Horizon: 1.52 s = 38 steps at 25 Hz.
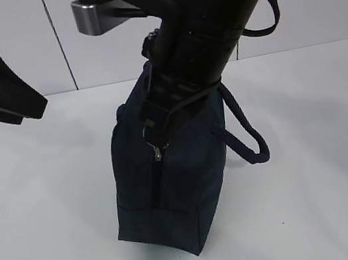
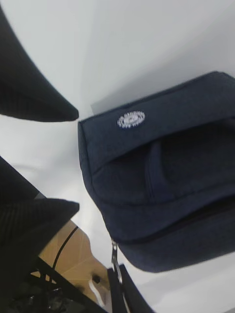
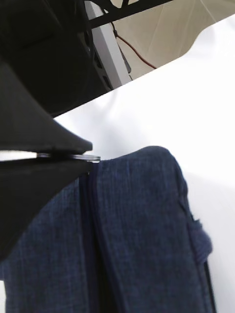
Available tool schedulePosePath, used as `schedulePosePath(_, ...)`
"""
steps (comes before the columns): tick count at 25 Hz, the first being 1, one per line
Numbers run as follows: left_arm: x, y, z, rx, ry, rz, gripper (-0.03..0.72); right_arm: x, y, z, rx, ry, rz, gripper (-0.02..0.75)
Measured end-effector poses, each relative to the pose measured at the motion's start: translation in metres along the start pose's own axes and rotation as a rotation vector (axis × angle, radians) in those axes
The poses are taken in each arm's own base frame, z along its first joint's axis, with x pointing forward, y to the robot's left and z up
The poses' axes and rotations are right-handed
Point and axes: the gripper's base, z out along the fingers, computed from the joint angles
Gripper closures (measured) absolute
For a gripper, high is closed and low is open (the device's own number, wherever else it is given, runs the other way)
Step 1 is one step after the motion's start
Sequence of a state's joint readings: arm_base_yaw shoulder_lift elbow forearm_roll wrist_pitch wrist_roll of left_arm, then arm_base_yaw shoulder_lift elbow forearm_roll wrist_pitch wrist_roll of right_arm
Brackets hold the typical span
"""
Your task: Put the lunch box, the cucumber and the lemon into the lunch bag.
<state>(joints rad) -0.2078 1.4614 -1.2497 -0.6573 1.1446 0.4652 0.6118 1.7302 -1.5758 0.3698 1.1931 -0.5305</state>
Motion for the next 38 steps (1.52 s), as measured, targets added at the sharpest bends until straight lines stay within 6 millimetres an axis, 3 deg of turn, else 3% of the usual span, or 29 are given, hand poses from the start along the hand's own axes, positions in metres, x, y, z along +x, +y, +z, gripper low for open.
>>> schedulePosePath(6,0.005,0.001,0.008,0.039,-0.007,0.054,0.32,-0.014,-0.005,0.01,-0.053,-0.009,-0.076,0.73)
schedulePosePath(14,0.013,0.004,0.021,0.09,-0.036,0.101,0.32,-0.035,-0.004,-0.014,-0.013,-0.087,-0.132,0.73)
schedulePosePath(21,0.008,0.001,0.024,0.143,-0.091,0.157,0.32,-0.034,-0.006,-0.015,-0.02,-0.086,-0.125,0.73)
schedulePosePath(30,0.009,0.0,0.041,0.176,-0.035,0.193,0.324,-0.03,-0.02,-0.021,-0.016,-0.105,-0.082,0.73)
schedulePosePath(38,0.008,0.007,0.055,0.182,-0.006,0.185,0.326,-0.03,-0.021,-0.022,-0.028,-0.123,-0.07,0.73)
